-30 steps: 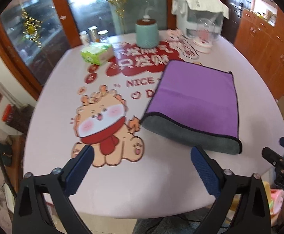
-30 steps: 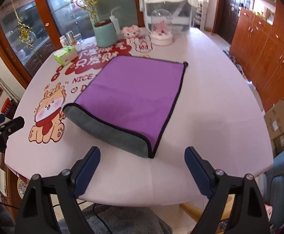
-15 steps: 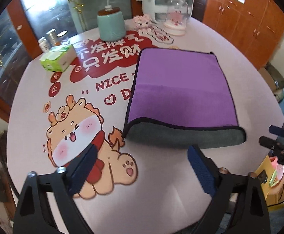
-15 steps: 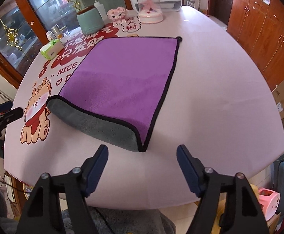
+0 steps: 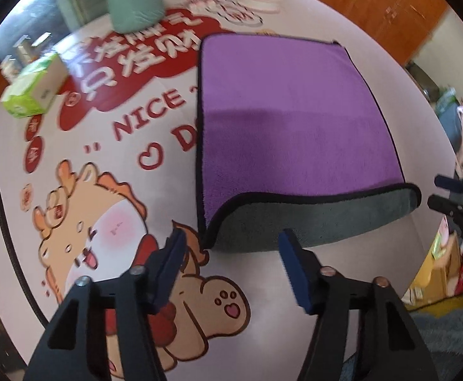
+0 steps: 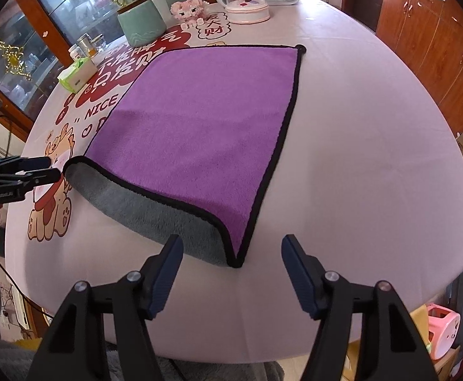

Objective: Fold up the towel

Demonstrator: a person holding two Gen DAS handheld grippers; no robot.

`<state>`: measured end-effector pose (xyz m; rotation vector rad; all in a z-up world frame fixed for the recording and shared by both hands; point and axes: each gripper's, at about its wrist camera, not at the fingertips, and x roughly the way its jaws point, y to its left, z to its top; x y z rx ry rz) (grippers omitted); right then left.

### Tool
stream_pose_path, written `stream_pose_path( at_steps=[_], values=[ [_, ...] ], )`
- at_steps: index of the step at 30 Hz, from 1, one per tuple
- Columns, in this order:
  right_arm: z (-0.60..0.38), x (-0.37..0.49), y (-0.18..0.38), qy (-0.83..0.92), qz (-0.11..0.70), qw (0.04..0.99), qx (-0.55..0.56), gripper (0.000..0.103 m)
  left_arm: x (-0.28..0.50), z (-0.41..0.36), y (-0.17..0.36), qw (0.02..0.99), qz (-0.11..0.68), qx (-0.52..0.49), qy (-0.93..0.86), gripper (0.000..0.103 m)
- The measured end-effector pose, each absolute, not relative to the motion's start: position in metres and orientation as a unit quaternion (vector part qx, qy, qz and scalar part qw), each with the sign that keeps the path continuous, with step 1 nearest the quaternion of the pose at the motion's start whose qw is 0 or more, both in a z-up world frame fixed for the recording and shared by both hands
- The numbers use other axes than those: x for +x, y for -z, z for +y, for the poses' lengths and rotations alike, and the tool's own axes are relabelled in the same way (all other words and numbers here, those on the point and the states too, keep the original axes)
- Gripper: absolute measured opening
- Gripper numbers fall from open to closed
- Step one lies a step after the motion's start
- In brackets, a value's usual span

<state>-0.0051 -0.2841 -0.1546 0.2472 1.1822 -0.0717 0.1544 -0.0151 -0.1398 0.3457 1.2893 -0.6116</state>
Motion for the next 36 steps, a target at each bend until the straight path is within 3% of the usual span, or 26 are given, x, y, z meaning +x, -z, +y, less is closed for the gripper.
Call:
stream_pose_path(
  at_steps=[6, 14, 26, 36],
  values=[
    [-0.279, 0.005, 0.162, 0.021, 0.562, 0.820, 0.103, 0.058, 0.165, -0.026, 0.153, 0.713, 0.597, 0.184, 0.319, 0.054],
    [-0.276, 0.014, 0.174, 0.002, 0.574, 0.813, 0.096, 0.046, 0.176, -0.037, 0.165, 0.684, 0.608, 0.204, 0.349, 0.040],
    [-0.281, 0.015, 0.184, -0.032, 0.585, 0.802, 0.113, 0.026, 0.190, -0.041, 0.187, 0.660, 0.625, 0.207, 0.363, 0.036],
    [-0.280, 0.017, 0.182, -0.042, 0.583, 0.804, 0.110, 0.016, 0.195, -0.039, 0.196, 0.653, 0.631, 0.203, 0.365, 0.034]
  ],
)
